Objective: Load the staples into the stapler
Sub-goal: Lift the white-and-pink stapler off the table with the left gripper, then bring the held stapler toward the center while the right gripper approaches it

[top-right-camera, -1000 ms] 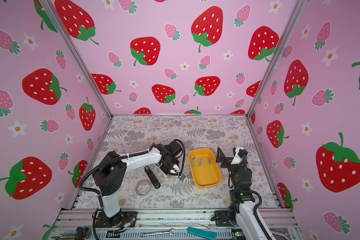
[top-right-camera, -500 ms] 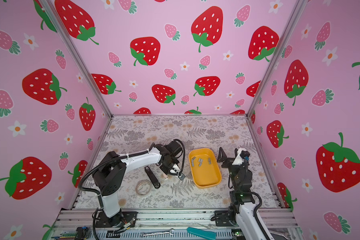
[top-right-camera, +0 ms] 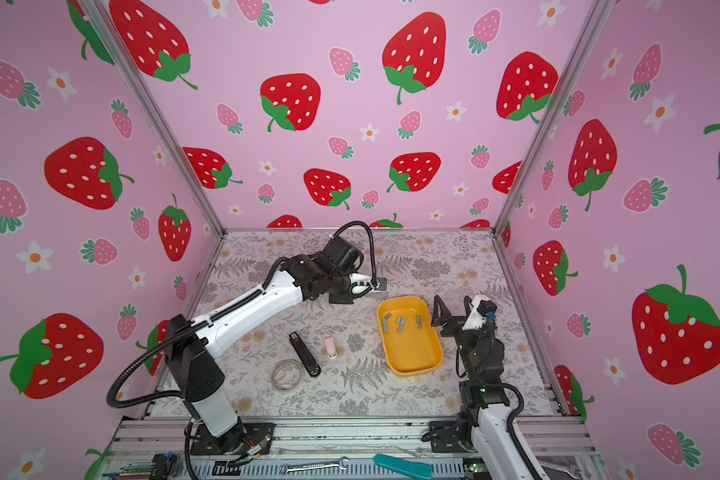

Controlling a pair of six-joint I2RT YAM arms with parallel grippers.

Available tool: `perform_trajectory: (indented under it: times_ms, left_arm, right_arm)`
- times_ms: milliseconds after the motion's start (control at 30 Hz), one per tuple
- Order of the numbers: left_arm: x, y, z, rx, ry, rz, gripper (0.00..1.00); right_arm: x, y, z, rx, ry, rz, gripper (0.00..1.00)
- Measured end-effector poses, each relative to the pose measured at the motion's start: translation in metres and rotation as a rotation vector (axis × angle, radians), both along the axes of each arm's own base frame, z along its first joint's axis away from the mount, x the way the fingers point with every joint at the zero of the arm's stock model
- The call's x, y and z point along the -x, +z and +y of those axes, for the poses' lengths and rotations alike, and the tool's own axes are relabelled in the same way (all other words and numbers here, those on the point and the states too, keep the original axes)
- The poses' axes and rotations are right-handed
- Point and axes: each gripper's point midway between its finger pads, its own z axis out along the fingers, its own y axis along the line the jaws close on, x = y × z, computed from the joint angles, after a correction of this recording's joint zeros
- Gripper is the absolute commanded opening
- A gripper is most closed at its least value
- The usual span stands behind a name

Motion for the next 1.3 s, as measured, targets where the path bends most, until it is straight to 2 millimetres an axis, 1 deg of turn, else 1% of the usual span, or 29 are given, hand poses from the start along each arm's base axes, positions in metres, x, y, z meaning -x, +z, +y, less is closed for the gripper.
perform_trajectory:
  times_ms: [67, 133, 233, 367, 467, 533, 633, 733, 833, 1000, 1033, 1067, 1133, 1233, 1300]
  left_arm:
    - [0.005, 0.01, 0.003, 0.088, 0.081, 0.041, 0.0]
    - [0.013, 0.015, 0.003, 0.167, 0.129, 0.084, 0.0]
    - [0.029, 0.015, 0.004, 0.269, 0.188, 0.156, 0.0]
    - [0.056, 0.003, 0.011, 0.395, 0.235, 0.238, 0.0]
    - [0.077, -0.012, 0.023, 0.481, 0.26, 0.272, 0.0]
    - [0.088, -0.022, 0.031, 0.525, 0.277, 0.286, 0.0]
    - [0.099, -0.03, 0.038, 0.583, 0.291, 0.302, 0.0]
    - [0.107, -0.031, 0.042, 0.633, 0.29, 0.309, 0.0]
    - [0.11, -0.028, 0.043, 0.666, 0.286, 0.301, 0.0]
    - [0.108, -0.018, 0.044, 0.701, 0.283, 0.278, 0.0]
    - [0.107, -0.016, 0.045, 0.707, 0.282, 0.272, 0.0]
    - [0.106, -0.013, 0.045, 0.715, 0.283, 0.262, 0.0]
    - [0.104, -0.009, 0.045, 0.726, 0.283, 0.247, 0.0]
    - [0.099, -0.01, 0.044, 0.725, 0.292, 0.231, 0.0]
    - [0.095, -0.017, 0.042, 0.711, 0.298, 0.234, 0.0]
  right_arm:
    - [0.001, -0.002, 0.006, 0.004, 0.028, 0.007, 0.99]
    - [0.003, -0.002, 0.014, 0.008, 0.061, 0.009, 0.99]
    - [0.005, 0.002, 0.029, 0.021, 0.115, 0.002, 0.99]
    - [0.007, 0.017, 0.047, 0.042, 0.173, -0.027, 0.99]
    - [0.008, 0.025, 0.057, 0.055, 0.202, -0.037, 0.99]
    - [0.007, 0.029, 0.064, 0.065, 0.215, -0.035, 0.99]
    - [0.007, 0.033, 0.077, 0.075, 0.237, -0.023, 0.99]
    - [0.008, 0.034, 0.093, 0.081, 0.267, -0.003, 1.0]
    - [0.011, 0.038, 0.111, 0.085, 0.305, 0.016, 1.0]
    - [0.019, 0.055, 0.144, 0.069, 0.373, 0.012, 0.97]
    - [0.02, 0.057, 0.148, 0.064, 0.383, 0.011, 0.96]
    - [0.022, 0.058, 0.154, 0.055, 0.395, 0.009, 0.92]
    - [0.021, 0.054, 0.164, 0.046, 0.412, 0.019, 0.86]
    - [0.018, 0.032, 0.181, 0.064, 0.435, 0.07, 0.81]
    - [0.018, 0.021, 0.189, 0.074, 0.449, 0.094, 0.79]
